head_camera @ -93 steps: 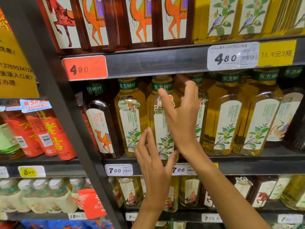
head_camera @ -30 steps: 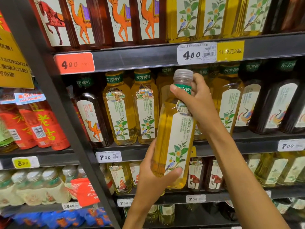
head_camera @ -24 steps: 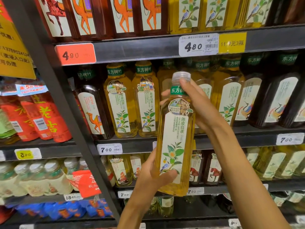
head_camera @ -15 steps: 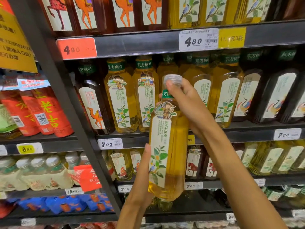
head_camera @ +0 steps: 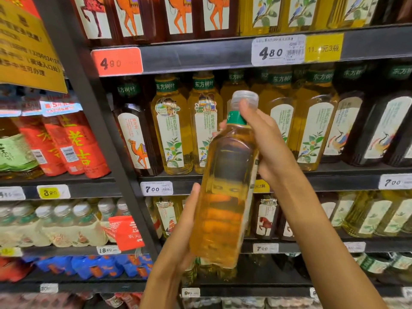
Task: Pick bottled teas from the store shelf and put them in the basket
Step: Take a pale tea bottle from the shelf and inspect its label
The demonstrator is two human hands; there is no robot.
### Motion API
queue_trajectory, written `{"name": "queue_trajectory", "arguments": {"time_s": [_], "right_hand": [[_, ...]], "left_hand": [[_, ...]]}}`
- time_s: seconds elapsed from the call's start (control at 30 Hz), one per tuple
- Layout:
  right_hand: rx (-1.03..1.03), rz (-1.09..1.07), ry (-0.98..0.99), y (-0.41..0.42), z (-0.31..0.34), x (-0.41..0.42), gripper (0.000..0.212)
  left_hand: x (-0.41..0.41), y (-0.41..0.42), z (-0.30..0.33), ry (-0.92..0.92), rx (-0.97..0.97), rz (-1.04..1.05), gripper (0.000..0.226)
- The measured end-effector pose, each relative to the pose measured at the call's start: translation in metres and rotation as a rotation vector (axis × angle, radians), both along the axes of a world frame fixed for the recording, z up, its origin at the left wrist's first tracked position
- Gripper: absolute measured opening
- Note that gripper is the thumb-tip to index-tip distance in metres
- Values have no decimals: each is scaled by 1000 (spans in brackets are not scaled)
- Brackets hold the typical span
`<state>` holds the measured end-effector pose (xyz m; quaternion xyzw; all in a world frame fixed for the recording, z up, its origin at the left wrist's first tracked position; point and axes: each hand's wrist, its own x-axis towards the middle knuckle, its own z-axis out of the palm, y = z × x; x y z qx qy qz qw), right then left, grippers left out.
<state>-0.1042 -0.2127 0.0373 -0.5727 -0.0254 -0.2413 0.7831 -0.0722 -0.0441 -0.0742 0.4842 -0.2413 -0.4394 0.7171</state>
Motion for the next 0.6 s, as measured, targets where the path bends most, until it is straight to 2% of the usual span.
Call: {"name": "queue_trajectory", "arguments": {"time_s": [0.07,0.17,0.27,0.4,0.53,0.6], "right_hand": [[21,-65,45,0,-3,1,26],[-1,-50,129,-2,0,3,33],[19,34,92,-8,5,2,41],[296,286,-21,-8,7,1,48],[286,215,16,-5,8,0,35],[229,129,49,-4,10,-3,28]], "left_hand": [[0,2,3,-47,-4,90,69],[-7,5,6,-88,32,145,59],[-9,7,13,-2,-37,139,55],[-20,3,19,192,-120,91,72],[-18,-5,20,237,-61,111,71],[-9,-2,25,166,14,129,63]]}}
